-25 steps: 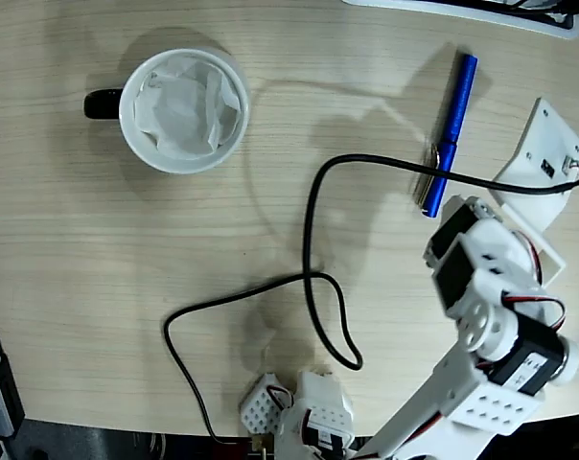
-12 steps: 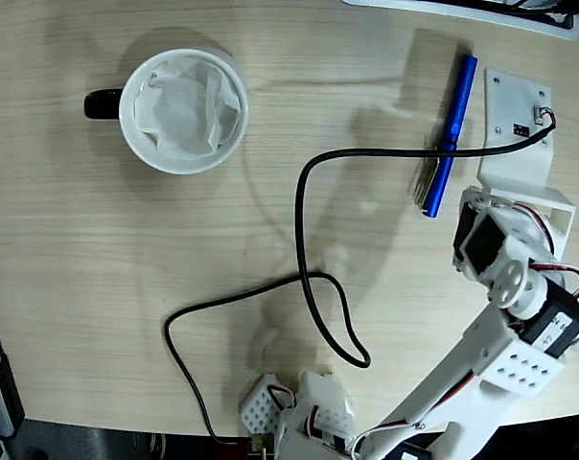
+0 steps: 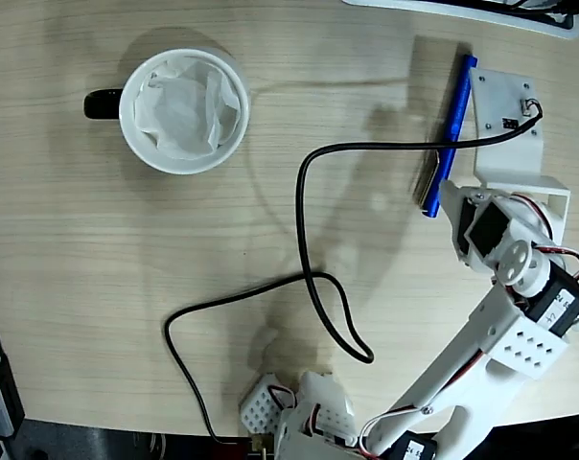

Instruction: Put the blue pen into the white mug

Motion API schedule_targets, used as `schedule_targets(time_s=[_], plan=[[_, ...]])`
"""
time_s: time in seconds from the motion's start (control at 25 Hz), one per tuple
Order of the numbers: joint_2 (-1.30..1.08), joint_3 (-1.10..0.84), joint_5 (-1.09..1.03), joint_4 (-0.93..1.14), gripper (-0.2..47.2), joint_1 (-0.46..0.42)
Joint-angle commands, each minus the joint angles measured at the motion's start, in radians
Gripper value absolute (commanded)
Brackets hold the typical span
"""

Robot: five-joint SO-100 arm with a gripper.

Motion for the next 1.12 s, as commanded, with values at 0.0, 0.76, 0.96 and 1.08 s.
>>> schedule_targets(time_s=[0.0,0.76,0.96,1.08], plan=[[0.029,0.064,-0.009,-0.067,19.1,0.005],[0.149,0.376,0.141,-0.23,19.1,-0.028],[0.146,0.385,0.15,-0.255,19.0,-0.028],[0.143,0.4,0.152,-0.281,19.0,-0.028]])
